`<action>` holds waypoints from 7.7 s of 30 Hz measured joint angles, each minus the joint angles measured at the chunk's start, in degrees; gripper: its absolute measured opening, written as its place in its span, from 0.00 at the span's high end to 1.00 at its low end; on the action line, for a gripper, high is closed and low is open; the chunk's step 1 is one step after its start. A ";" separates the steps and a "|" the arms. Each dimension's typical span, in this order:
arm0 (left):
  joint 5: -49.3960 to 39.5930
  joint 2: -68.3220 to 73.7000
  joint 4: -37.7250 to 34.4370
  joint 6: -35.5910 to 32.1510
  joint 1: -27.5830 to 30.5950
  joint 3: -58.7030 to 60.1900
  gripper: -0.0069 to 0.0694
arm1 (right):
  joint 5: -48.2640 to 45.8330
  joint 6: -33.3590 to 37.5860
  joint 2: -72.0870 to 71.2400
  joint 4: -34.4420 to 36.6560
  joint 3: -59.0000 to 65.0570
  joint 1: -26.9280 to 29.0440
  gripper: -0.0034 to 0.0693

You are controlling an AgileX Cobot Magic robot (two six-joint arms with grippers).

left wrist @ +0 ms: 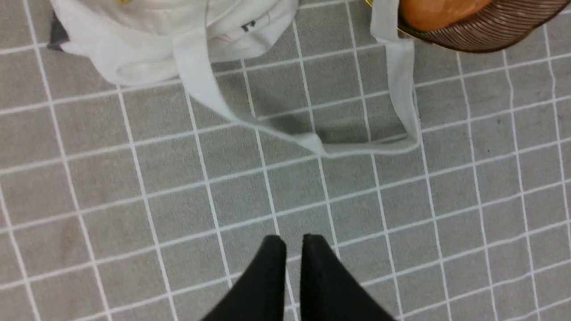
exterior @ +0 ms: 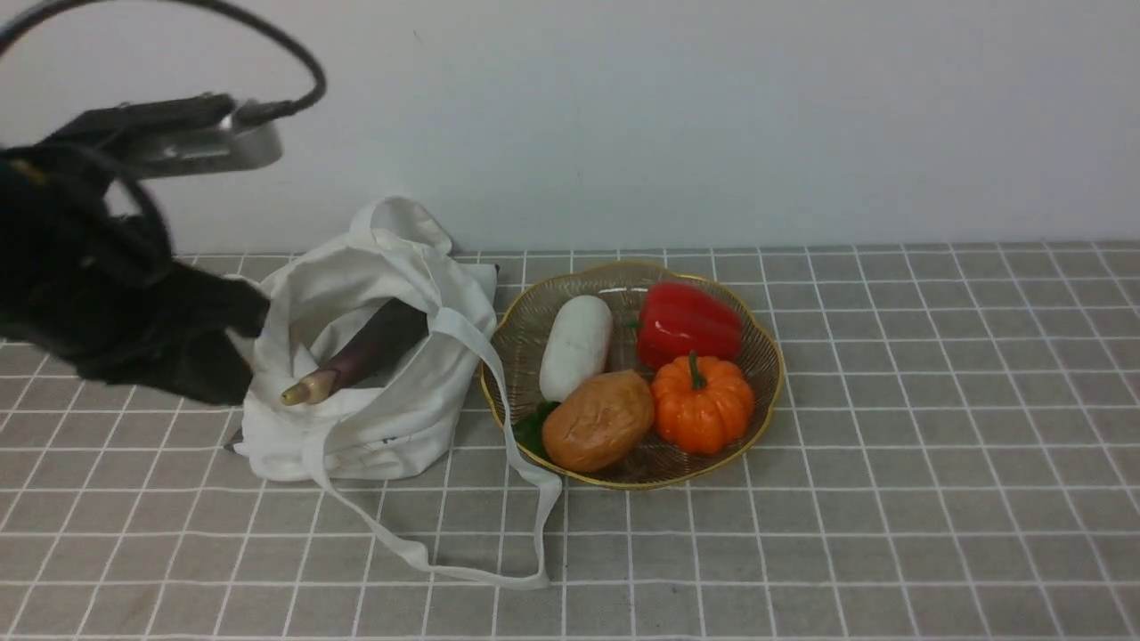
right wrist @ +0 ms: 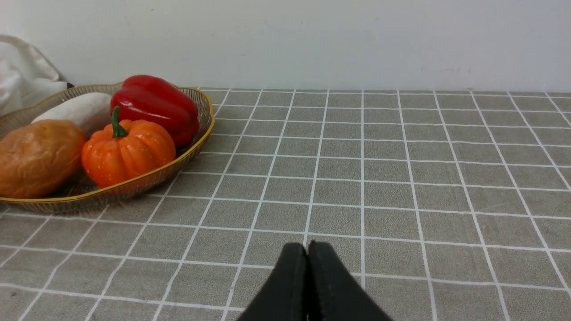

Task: Take vegetables from bag on grey coffee tablecloth place on plate.

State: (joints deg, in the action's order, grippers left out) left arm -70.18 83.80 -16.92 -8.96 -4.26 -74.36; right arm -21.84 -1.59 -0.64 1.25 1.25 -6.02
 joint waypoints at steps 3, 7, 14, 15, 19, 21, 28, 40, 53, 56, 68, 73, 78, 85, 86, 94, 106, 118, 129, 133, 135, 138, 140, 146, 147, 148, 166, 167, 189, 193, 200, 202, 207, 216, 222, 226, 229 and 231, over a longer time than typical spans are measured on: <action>-0.11 10.86 1.61 -1.19 -1.64 -8.51 0.74 | 0.00 0.00 0.00 0.00 0.00 0.00 0.97; -0.05 23.21 4.35 -1.28 -4.56 -19.19 0.58 | 0.00 0.00 0.00 0.00 0.00 0.00 0.97; -0.05 35.58 14.19 -1.10 -7.31 -27.97 0.31 | 0.00 0.00 0.00 0.00 0.00 0.00 0.97; -0.05 36.69 15.38 -1.04 -7.31 -28.21 0.29 | 0.00 0.00 0.00 0.00 0.00 0.00 0.97; 0.02 39.90 17.59 -0.66 -7.31 -28.47 0.25 | 0.00 0.00 0.00 0.00 0.00 0.00 0.97; 1.30 41.19 17.65 -0.66 -7.31 -28.47 0.25 | 0.00 0.00 0.00 0.00 0.00 0.00 0.97; 6.20 43.40 19.29 -0.66 -7.31 -28.53 0.25 | 0.00 0.00 0.00 0.00 0.00 0.00 0.97; 7.76 45.97 21.69 0.44 -7.31 -28.57 0.57 | 0.00 0.00 0.00 0.00 0.00 0.00 0.97; 0.11 34.85 25.71 1.42 -7.31 -28.34 0.60 | 0.00 0.00 0.00 0.00 0.00 0.00 0.97; 0.02 30.32 24.38 2.09 -7.26 -27.03 0.60 | 0.00 0.00 0.00 0.00 0.00 0.00 0.97; -0.36 9.50 22.16 4.38 -7.26 -7.09 0.60 | 0.00 0.00 0.00 0.00 0.00 0.00 0.97; -0.55 5.00 12.31 7.61 -8.86 -6.38 0.60 | 0.00 0.00 0.00 0.00 0.00 0.00 0.97; 1.28 10.07 6.29 8.32 -15.96 -8.39 0.60 | 0.00 0.00 0.00 0.00 0.00 0.00 0.97; 1.48 25.95 6.17 10.49 -23.24 -23.88 0.60 | 0.00 0.00 0.00 0.00 0.00 0.00 0.97; 1.48 26.44 6.17 10.49 -23.35 -23.88 0.60 | 0.00 0.00 0.00 0.00 0.00 0.00 0.97; 1.54 41.25 13.43 10.60 -25.00 -43.20 0.60 | 0.00 0.00 0.00 0.00 0.00 0.00 0.97; 1.59 47.77 11.50 9.41 -25.00 -46.45 0.31 | 0.00 0.00 0.00 0.00 0.00 0.00 0.97; -0.57 47.01 9.87 8.06 -25.04 -50.86 0.03 | 0.00 0.00 0.00 0.00 0.00 0.00 0.97; -0.98 30.92 9.79 7.99 -25.04 -54.49 0.62 | 0.00 0.00 0.00 0.00 0.00 0.00 0.97; -1.46 20.45 9.85 5.81 -25.04 -45.17 0.88 | 0.00 0.00 0.00 0.00 0.00 0.00 0.97; -1.53 17.62 9.85 5.30 -25.04 -42.80 0.89 | 0.00 0.00 0.00 0.00 0.00 0.00 0.97; -1.64 7.53 10.39 3.74 -25.04 -31.29 0.92 | 0.00 0.00 0.00 0.00 0.00 0.00 0.97; -1.57 2.87 10.80 3.37 -25.04 -24.77 0.92 | 0.00 0.00 0.00 0.00 0.00 0.00 0.97; 7.92 -13.49 10.99 3.44 -25.04 -3.25 0.92 | 0.00 0.00 0.00 0.00 0.00 0.00 0.97; 11.64 -17.27 10.34 3.46 -25.04 2.73 0.92 | 0.00 0.00 0.00 0.00 0.00 0.00 0.97; 16.59 -21.46 9.01 3.58 -25.04 10.03 0.92 | 0.00 0.00 0.00 0.00 0.00 0.00 0.97; 66.62 -36.39 -2.16 5.20 -25.04 56.52 0.92 | 0.00 0.00 0.00 0.00 0.00 0.00 0.97; 66.56 -36.39 -2.16 5.20 -25.04 56.97 0.92 | 0.00 0.00 0.00 0.00 0.00 0.00 0.97; 65.55 -46.14 3.88 -5.23 -23.37 63.78 0.92 | 0.00 0.00 0.00 0.00 0.00 0.00 0.97; 65.41 -54.45 10.24 -1.89 -16.73 67.03 0.92 | 0.00 0.00 0.00 0.00 0.00 0.00 0.97; 65.20 -69.79 18.54 8.10 -3.73 72.84 0.92 | 0.00 0.00 0.00 0.00 0.00 0.00 0.97; 65.06 -74.03 19.34 10.47 -0.42 74.75 0.92 | 0.00 0.00 0.00 0.00 0.00 0.00 0.97; 60.27 -80.88 19.75 12.14 2.56 75.96 0.92 | 0.00 0.00 0.00 0.00 0.00 0.00 0.97; 50.03 -84.41 19.75 12.49 2.56 76.07 0.92 | 0.00 0.00 0.00 0.00 0.00 0.00 0.97; 49.06 -84.41 19.59 12.50 0.78 76.07 0.92 | 0.00 0.00 0.00 0.00 0.00 0.00 0.97; 48.97 -84.41 19.51 12.55 -0.79 76.07 0.92 | 0.00 0.00 0.00 0.00 0.00 0.00 0.97; 48.93 -84.41 19.51 12.55 -1.73 76.07 0.92 | 0.00 0.00 0.00 0.00 0.00 0.00 0.97; 48.93 -84.41 19.51 12.55 -2.27 76.07 0.92 | 0.00 0.00 0.00 0.00 0.00 0.00 0.97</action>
State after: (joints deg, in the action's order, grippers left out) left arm -21.26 -0.61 2.60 3.59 -6.53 1.71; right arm -21.84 -1.59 -0.64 1.25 1.25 -6.02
